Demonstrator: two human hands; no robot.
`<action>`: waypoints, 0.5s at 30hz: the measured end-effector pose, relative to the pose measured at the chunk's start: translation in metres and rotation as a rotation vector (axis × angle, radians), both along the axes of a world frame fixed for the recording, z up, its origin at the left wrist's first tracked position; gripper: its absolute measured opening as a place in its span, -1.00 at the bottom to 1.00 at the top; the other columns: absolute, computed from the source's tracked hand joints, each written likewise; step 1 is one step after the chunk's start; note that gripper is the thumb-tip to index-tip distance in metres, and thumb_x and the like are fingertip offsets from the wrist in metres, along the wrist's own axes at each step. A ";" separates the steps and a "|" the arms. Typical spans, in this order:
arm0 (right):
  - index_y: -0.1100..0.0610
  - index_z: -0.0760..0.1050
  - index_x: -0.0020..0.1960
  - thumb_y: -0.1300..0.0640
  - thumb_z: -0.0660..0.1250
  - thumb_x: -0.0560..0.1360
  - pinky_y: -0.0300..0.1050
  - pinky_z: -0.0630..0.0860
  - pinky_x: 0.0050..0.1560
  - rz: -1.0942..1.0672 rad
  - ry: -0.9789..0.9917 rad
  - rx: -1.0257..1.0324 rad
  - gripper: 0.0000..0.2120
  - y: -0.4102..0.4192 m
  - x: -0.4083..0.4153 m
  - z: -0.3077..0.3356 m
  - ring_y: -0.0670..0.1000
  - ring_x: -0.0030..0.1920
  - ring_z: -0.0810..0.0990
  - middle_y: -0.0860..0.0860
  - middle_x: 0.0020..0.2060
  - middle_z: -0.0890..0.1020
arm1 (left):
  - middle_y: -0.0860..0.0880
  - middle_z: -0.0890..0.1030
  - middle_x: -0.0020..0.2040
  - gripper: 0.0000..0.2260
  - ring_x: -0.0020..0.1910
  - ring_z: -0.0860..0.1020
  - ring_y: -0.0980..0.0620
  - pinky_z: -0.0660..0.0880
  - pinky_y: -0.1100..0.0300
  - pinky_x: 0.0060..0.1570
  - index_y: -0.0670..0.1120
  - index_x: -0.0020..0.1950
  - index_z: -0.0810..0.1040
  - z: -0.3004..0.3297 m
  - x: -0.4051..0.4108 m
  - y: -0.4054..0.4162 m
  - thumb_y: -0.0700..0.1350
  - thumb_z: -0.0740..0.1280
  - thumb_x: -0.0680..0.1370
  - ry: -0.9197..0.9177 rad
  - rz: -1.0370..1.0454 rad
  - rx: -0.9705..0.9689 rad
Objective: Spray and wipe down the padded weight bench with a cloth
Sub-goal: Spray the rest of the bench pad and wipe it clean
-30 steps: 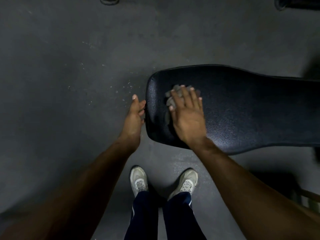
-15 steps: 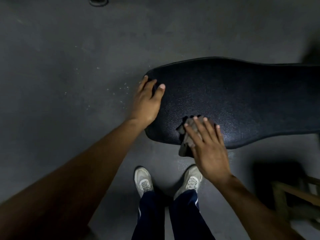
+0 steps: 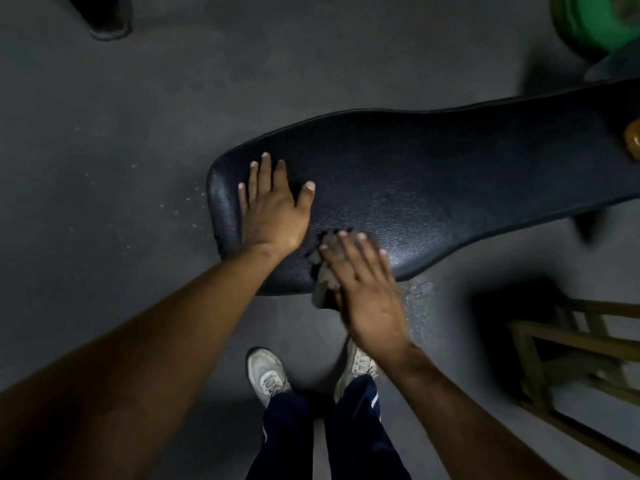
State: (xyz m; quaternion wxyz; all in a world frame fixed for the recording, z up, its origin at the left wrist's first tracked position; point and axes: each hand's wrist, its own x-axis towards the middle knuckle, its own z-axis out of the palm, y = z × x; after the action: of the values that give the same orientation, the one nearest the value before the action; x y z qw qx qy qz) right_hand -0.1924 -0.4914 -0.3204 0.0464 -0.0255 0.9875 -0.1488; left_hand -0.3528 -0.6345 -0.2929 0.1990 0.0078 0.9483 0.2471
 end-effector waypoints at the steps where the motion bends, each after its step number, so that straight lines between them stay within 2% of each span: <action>1: -0.03 0.19 0.67 0.10 0.28 0.65 0.23 0.05 0.67 -0.072 -0.007 0.001 -0.38 0.019 0.003 -0.001 0.13 0.71 0.01 0.02 0.69 0.17 | -0.05 -0.13 0.71 -0.36 0.67 -0.19 -0.01 -0.24 -0.06 0.62 -0.09 0.68 0.04 -0.001 0.005 0.007 0.22 0.04 0.70 0.016 -0.009 -0.005; 5: -0.03 0.21 0.67 0.02 0.16 0.73 0.25 0.00 0.67 -0.333 -0.042 -0.088 -0.49 0.085 -0.013 0.002 0.16 0.71 -0.01 0.03 0.70 0.15 | -0.06 -0.11 0.71 -0.36 0.68 -0.18 -0.02 -0.25 -0.07 0.61 -0.09 0.67 0.06 -0.005 0.019 0.037 0.22 0.05 0.69 0.083 -0.096 0.000; 8: -0.03 0.21 0.67 0.01 0.10 0.75 0.25 -0.04 0.68 -0.433 -0.060 -0.103 -0.51 0.097 -0.041 0.003 0.15 0.71 -0.03 0.02 0.70 0.13 | -0.05 -0.10 0.71 -0.37 0.68 -0.18 0.00 -0.26 -0.06 0.61 -0.08 0.68 0.05 -0.005 0.024 0.057 0.21 0.05 0.69 0.074 -0.139 0.015; 11: -0.01 0.17 0.68 0.04 0.15 0.72 0.26 -0.02 0.67 -0.323 -0.033 -0.099 -0.46 0.084 -0.050 0.006 0.18 0.70 0.00 0.05 0.70 0.15 | -0.03 -0.10 0.71 -0.37 0.67 -0.17 0.01 -0.25 -0.05 0.62 -0.08 0.68 0.04 -0.003 0.025 0.074 0.21 0.04 0.70 0.059 -0.157 0.032; 15: -0.03 0.16 0.68 -0.01 0.20 0.71 0.15 -0.01 0.68 -0.088 -0.011 -0.070 -0.44 0.082 -0.020 0.005 0.14 0.70 0.04 0.02 0.69 0.18 | -0.02 -0.10 0.71 -0.38 0.67 -0.18 0.03 -0.25 -0.04 0.62 -0.07 0.69 0.02 0.000 0.024 0.093 0.21 0.02 0.71 0.060 -0.199 0.029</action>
State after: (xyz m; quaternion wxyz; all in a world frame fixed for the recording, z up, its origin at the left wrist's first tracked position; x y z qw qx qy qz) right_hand -0.2128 -0.4095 -0.3150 0.0445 0.0174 0.9816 -0.1851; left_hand -0.3289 -0.5418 -0.2925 0.1938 0.1122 0.9448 0.2393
